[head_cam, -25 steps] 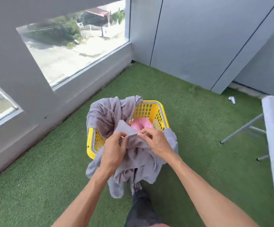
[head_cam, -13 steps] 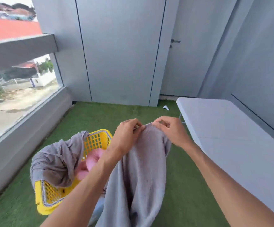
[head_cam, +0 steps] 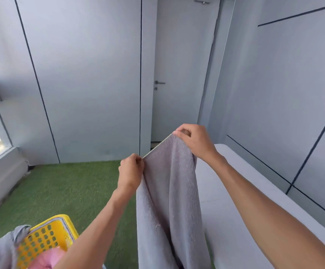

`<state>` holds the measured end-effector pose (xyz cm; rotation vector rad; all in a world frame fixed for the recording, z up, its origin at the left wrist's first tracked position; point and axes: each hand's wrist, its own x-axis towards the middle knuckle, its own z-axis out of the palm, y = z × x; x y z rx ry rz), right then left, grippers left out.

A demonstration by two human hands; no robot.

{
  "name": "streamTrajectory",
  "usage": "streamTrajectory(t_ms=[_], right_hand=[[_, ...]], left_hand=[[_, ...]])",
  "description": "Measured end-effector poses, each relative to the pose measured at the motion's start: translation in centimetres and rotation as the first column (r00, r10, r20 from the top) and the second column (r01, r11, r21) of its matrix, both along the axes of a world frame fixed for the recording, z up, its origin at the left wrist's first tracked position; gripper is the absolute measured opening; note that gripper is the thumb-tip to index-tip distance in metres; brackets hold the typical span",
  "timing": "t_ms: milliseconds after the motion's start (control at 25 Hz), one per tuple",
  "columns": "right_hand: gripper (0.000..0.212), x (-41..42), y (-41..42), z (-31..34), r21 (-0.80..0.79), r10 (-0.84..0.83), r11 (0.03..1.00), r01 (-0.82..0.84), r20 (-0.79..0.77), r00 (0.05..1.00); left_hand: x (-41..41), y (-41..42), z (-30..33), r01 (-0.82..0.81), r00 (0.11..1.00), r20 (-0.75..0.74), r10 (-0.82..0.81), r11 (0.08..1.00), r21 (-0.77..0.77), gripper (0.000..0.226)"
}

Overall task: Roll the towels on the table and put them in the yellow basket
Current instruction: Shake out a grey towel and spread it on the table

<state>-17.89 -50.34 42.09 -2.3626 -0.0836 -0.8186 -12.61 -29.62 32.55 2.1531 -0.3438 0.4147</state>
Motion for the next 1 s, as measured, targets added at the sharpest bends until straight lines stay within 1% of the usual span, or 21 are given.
streamTrajectory(t_ms=[80,120,200,240,280,360,400,520,600,640,680,840,920,1000], right_hand=[[0.019,3.0,-3.9,0.2,0.004,-0.018,1.000,0.019,-0.032,0.999],[0.017,4.4,-5.4,0.0,0.003,0.013,1.000,-0.013,-0.079,0.997],[0.017,6.8,-7.3,-0.8,0.048,0.141,0.990,-0.134,-0.192,0.971],[0.023,8.1,-7.7,-1.4,0.109,0.209,0.976,-0.187,-0.239,0.948],[0.026,9.3,-7.9,-2.2,0.166,0.264,0.960,-0.226,-0.263,0.928],[0.021,12.1,-8.2,-3.5,0.239,0.318,0.935,-0.261,-0.247,0.915],[0.018,13.7,-8.5,-4.0,0.305,0.342,0.915,-0.266,-0.231,0.911],[0.022,18.3,-9.1,-5.2,0.535,0.442,0.803,-0.264,-0.237,0.865],[0.031,22.0,-9.5,-5.7,0.639,0.528,0.719,-0.272,-0.248,0.812],[0.033,24.0,-9.9,-5.8,0.678,0.557,0.679,-0.282,-0.226,0.799],[0.033,26.4,-10.4,-5.8,0.693,0.565,0.661,-0.288,-0.206,0.799],[0.015,35.6,-11.8,-3.9,0.626,0.507,0.736,-0.258,-0.256,0.823],[0.013,39.3,-12.1,-2.6,0.562,0.449,0.784,-0.264,-0.220,0.866],[0.016,42.3,-13.0,-1.9,0.493,0.369,0.836,-0.240,-0.182,0.911]], left_hand=[[3.5,-3.1,1.8,0.016,0.999,-0.034,-0.021,0.989,-0.150,0.014],[5.1,-4.7,2.9,0.045,0.998,-0.036,-0.055,0.974,-0.223,0.013],[7.6,-7.9,5.3,0.132,0.991,0.002,-0.137,0.945,-0.300,0.016],[8.8,-9.3,6.3,0.174,0.985,0.033,-0.172,0.939,-0.297,0.018],[9.8,-10.5,7.1,0.213,0.977,0.069,-0.202,0.944,-0.251,0.018],[11.8,-12.2,7.8,0.259,0.961,0.128,-0.246,0.960,-0.102,0.017],[13.2,-12.7,7.7,0.267,0.957,0.135,-0.258,0.962,-0.055,0.016],[18.3,-13.1,7.3,0.310,0.942,0.137,-0.306,0.951,-0.011,0.015],[21.9,-13.2,7.1,0.379,0.917,0.124,-0.379,0.925,0.027,0.015],[23.5,-13.2,7.1,0.408,0.903,0.121,-0.412,0.911,0.059,0.014],[25.5,-13.3,7.0,0.421,0.894,0.126,-0.429,0.903,0.087,0.014],[35.0,-13.2,5.7,0.395,0.901,0.137,-0.412,0.908,0.137,0.009],[39.4,-13.6,4.4,0.364,0.908,0.155,-0.390,0.915,0.171,0.007],[43.4,-13.9,2.6,0.322,0.929,0.137,-0.344,0.933,0.160,0.003]])
